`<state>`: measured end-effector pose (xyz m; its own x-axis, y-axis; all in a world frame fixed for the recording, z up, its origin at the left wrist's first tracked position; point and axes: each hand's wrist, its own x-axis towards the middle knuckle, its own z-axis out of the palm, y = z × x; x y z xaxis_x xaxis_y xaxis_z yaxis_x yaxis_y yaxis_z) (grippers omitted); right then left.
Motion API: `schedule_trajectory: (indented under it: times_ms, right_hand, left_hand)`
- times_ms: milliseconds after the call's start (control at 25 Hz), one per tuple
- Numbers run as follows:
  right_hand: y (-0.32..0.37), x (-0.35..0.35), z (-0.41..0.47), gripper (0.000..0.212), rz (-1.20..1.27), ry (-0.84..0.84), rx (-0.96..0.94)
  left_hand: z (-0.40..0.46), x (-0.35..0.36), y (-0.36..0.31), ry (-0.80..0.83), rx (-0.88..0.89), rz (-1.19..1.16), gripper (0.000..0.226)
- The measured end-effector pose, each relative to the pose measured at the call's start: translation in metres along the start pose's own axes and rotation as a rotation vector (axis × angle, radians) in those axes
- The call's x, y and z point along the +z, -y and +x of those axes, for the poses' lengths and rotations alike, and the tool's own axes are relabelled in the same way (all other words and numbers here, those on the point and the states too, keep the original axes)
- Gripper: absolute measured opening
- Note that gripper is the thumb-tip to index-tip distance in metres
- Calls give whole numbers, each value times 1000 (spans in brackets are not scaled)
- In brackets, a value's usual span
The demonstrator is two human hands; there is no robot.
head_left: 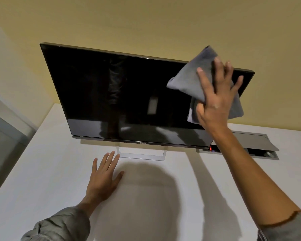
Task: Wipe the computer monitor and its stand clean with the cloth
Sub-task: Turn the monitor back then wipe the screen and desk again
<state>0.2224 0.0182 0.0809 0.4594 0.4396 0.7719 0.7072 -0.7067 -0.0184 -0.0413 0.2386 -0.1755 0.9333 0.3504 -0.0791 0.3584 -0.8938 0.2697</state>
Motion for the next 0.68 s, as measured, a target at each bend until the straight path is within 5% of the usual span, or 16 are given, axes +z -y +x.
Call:
schedule_trajectory:
  times_ms: [280, 520, 680]
  right_hand:
    - [86, 59, -42, 49, 0, 190, -494]
    - [138, 94, -87, 61, 151, 437, -609]
    - [166, 114, -102, 46, 199, 578, -713]
  left_hand:
    - [1, -2, 1, -31, 10, -36, 67]
    - [-1, -2, 2, -47, 34, -14, 68]
    - [-3, -6, -1, -78, 34, -82, 67]
